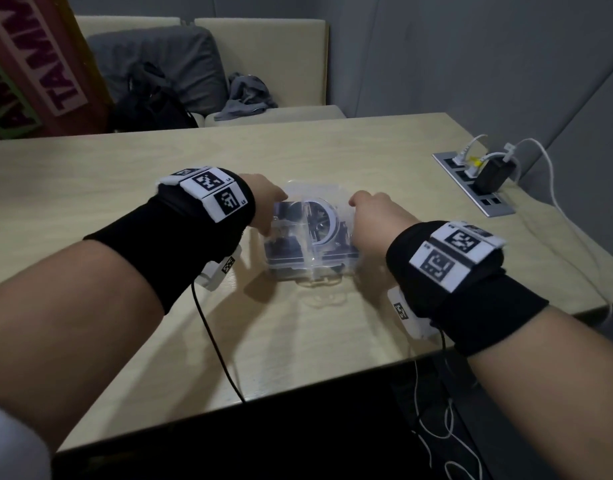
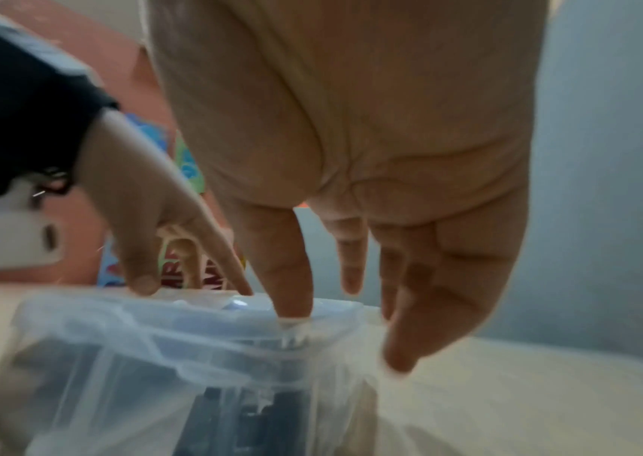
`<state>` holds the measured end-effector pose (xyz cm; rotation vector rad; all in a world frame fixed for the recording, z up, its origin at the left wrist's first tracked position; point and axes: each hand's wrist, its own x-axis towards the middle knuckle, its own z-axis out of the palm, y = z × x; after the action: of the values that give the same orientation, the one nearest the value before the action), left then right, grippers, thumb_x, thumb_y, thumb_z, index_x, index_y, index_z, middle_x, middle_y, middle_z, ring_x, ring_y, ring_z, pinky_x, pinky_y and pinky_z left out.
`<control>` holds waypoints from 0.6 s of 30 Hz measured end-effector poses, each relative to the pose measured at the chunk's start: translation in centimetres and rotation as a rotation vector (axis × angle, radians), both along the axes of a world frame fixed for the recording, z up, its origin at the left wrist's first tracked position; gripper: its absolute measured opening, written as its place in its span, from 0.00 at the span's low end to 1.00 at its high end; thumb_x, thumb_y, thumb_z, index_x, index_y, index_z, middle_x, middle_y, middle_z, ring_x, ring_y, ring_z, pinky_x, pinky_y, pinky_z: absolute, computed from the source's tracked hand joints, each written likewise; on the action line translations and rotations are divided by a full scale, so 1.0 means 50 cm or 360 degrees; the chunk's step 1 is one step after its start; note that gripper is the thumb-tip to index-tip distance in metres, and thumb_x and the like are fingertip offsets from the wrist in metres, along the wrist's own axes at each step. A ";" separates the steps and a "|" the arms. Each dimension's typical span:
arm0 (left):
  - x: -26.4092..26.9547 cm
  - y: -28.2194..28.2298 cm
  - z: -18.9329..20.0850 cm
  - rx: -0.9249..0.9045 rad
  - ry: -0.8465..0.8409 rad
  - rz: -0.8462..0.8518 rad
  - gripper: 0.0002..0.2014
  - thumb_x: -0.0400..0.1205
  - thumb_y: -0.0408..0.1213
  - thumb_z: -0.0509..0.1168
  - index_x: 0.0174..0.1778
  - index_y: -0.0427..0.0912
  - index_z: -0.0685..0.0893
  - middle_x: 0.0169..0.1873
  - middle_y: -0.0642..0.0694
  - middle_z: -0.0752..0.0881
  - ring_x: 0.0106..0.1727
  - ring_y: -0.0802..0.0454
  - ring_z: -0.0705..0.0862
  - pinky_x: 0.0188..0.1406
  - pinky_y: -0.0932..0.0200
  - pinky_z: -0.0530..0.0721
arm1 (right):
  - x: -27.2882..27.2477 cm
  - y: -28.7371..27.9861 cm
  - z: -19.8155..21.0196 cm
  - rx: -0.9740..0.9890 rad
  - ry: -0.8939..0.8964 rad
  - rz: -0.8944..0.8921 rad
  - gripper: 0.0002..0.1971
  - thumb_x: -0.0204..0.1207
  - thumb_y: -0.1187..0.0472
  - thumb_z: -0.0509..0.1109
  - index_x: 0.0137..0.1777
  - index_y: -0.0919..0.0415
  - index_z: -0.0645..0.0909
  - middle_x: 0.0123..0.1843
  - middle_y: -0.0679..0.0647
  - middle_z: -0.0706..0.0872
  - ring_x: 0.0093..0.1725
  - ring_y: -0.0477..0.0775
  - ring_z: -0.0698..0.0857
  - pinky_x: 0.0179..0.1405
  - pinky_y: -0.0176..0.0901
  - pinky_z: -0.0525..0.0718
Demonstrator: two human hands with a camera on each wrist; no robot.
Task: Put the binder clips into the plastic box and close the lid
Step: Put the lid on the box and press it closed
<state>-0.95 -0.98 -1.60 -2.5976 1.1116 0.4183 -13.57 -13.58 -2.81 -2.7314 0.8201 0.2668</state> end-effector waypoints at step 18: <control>0.039 -0.071 0.008 0.0131 -0.0136 -0.0008 0.20 0.83 0.49 0.62 0.60 0.39 0.89 0.49 0.43 0.87 0.45 0.43 0.78 0.44 0.55 0.76 | 0.000 0.031 0.022 -0.0336 0.0197 0.0663 0.20 0.73 0.40 0.72 0.63 0.44 0.84 0.59 0.50 0.85 0.56 0.57 0.84 0.48 0.45 0.74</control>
<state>1.02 -4.52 -1.19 -2.5162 1.0498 0.3411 -13.56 -12.02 -1.69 -3.0941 0.3105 0.4602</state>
